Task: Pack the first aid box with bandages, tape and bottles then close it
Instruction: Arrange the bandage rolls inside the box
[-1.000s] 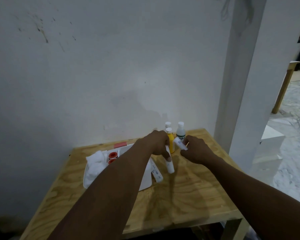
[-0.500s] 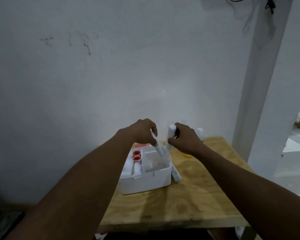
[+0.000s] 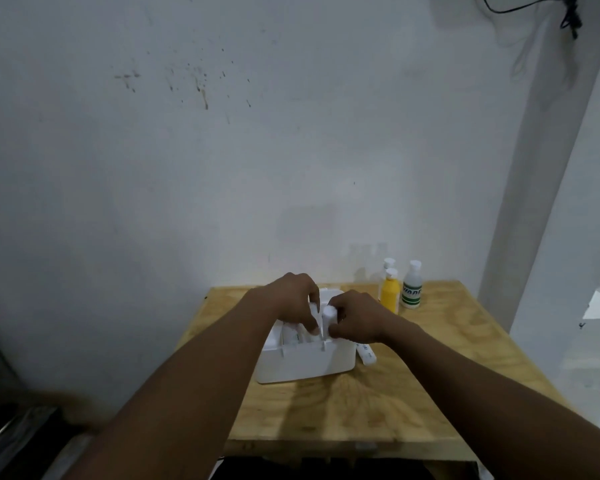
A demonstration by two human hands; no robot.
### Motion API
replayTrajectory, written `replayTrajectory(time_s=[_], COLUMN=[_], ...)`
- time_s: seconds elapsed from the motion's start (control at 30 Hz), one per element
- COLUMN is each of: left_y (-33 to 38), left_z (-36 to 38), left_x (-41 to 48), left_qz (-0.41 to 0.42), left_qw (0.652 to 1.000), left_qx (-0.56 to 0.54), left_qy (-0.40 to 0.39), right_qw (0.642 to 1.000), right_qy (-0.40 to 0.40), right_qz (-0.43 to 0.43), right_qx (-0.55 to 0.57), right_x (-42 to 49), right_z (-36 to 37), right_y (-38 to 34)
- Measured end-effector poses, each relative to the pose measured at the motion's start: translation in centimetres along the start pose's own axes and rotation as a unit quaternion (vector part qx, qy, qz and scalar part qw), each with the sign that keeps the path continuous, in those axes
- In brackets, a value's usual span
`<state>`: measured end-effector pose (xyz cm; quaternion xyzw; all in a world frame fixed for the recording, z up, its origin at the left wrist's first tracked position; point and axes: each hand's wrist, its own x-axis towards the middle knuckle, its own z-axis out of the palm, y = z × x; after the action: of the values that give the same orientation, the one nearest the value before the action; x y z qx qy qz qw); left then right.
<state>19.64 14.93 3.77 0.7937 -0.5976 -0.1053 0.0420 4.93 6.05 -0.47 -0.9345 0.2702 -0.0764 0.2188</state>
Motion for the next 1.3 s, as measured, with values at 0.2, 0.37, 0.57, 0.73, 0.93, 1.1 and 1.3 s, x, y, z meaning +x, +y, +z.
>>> replayTrajectory(time_s=[0.2,0.37,0.57,0.73,0.93,1.1,1.3], left_y=[0.1,0.2,0.3,0.3,0.3,0.5,0.6], left_z=[0.3,0.0,-0.1,-0.3,-0.2,0.1,0.2], left_x=[-0.2,-0.4,-0.4,-0.4,-0.2,0.0,0.1], left_qz=[-0.019,-0.026,-0.029,-0.030,-0.024,-0.017,-0.018], left_qw=[0.998,0.997,0.996,0.996,0.997,0.996,0.996], left_qx=[0.002,-0.011,-0.010,-0.015,-0.016,-0.013,-0.009], left_qy=[-0.055,-0.071,-0.080,-0.080,-0.078,-0.083,-0.085], right_qw=[1.000,0.998,0.997,0.997,0.997,0.997,0.997], right_qy=[-0.022,-0.047,-0.056,-0.051,-0.045,-0.044,-0.051], right_qz=[-0.007,-0.016,-0.026,-0.033,-0.041,-0.047,-0.047], right_qx=[0.018,0.036,0.045,0.054,0.044,0.041,0.038], right_x=[-0.2,-0.4,-0.5,-0.5,-0.3,-0.2,-0.2], right_z=[0.1,-0.3,-0.8,-0.8,-0.8,-0.7,-0.9], right_y=[-0.2,-0.1,-0.3,-0.3,-0.1,0.3,0.3])
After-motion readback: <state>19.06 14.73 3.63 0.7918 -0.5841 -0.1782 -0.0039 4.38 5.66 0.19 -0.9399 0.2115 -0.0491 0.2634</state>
